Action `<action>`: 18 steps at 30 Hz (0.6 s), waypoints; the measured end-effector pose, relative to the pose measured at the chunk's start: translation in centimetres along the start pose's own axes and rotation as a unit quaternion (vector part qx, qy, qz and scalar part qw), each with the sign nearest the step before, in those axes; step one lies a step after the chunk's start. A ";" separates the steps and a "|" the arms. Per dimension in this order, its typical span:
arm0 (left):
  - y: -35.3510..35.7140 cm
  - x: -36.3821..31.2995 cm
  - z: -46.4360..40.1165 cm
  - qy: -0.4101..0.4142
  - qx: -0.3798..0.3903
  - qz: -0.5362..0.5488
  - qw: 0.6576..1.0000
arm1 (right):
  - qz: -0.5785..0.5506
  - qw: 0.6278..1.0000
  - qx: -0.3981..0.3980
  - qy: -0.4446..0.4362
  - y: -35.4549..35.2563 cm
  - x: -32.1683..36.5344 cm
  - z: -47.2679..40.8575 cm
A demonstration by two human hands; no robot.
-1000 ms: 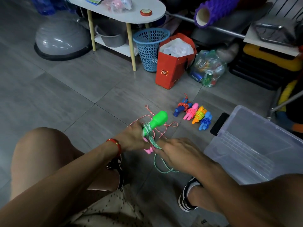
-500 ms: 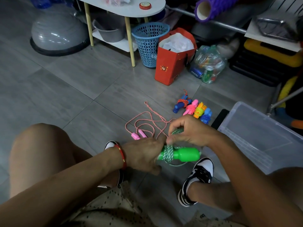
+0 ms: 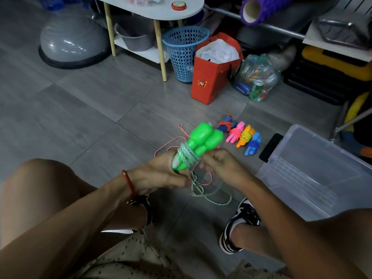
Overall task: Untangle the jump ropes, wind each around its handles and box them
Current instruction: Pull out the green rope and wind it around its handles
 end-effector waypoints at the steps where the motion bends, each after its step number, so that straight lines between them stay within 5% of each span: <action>1: -0.5 -0.1 0.0 -0.003 -0.019 -0.003 1.000 | 0.056 0.998 0.010 -0.007 0.3 -0.4 -0.1; 3: -0.8 -0.9 0.0 -0.001 -0.018 -0.010 1.000 | 0.202 0.978 0.052 -0.009 1.2 -0.2 0.1; 6: -1.0 -0.6 -0.5 0.022 0.015 -0.016 1.000 | 0.448 0.888 0.103 0.003 2.7 1.6 0.8; 9: -1.9 1.4 -1.3 -0.023 0.032 -0.138 0.990 | 0.530 0.842 0.084 -0.046 2.5 3.8 1.9; 11: -3.2 2.6 -1.4 -0.093 0.004 -0.269 0.958 | 0.520 0.847 0.081 -0.069 1.6 5.1 2.6; 13: -3.2 3.6 -1.5 -0.170 0.003 -0.448 0.878 | 0.481 0.868 0.088 -0.081 0.6 6.2 2.9; 16: -0.7 4.9 -1.9 -0.181 0.052 -0.576 0.795 | 0.455 0.881 0.074 -0.104 -0.6 6.1 2.1; 18: 0.7 4.4 -1.8 -0.155 0.063 -0.609 0.775 | 0.404 0.908 0.059 -0.098 -1.5 4.9 1.1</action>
Point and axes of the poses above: each hand's wrist, its own z-axis away from the middle knuckle, its own y-axis out of the palm, x = y × z, the point moved 4 cm from there along -z, towards the middle knuckle, and after that the axes turned 12 degrees about x, right-handed, at the moved point
